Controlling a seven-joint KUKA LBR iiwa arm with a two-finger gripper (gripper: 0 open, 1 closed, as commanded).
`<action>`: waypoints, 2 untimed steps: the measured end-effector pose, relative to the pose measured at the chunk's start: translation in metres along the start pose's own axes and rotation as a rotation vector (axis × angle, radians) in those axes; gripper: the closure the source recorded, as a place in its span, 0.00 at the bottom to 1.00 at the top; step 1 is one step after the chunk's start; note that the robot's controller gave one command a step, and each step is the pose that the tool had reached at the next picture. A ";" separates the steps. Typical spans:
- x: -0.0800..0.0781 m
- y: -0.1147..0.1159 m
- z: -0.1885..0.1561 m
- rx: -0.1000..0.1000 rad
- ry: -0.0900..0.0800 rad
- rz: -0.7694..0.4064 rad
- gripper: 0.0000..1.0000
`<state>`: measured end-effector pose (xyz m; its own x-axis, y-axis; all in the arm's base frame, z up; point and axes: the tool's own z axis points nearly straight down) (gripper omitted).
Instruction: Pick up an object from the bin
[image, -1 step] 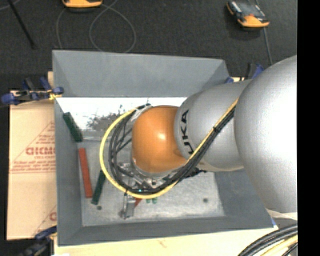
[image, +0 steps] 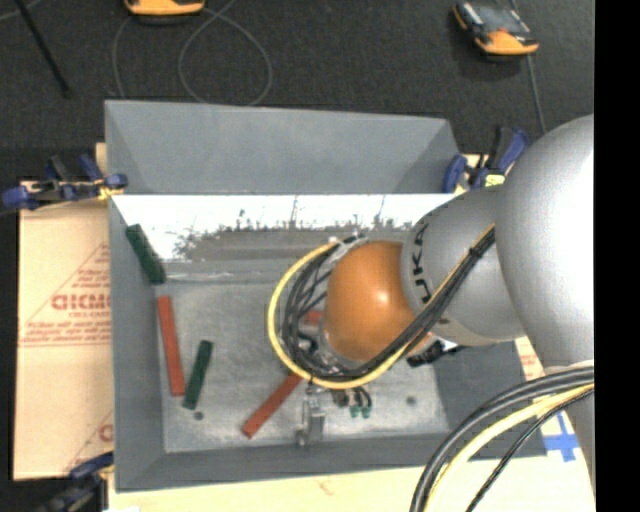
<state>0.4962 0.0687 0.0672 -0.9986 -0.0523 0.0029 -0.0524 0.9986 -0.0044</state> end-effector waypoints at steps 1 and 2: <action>0.006 0.039 -0.004 -0.006 -0.009 0.037 0.00; 0.022 0.014 -0.079 -0.005 -0.010 0.062 0.00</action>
Offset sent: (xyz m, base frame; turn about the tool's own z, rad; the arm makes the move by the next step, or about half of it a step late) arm -0.0104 0.0378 0.0028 0.0400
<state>0.4737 0.0816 0.1459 -0.9999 0.0099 -0.0075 0.0099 1.0000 0.0003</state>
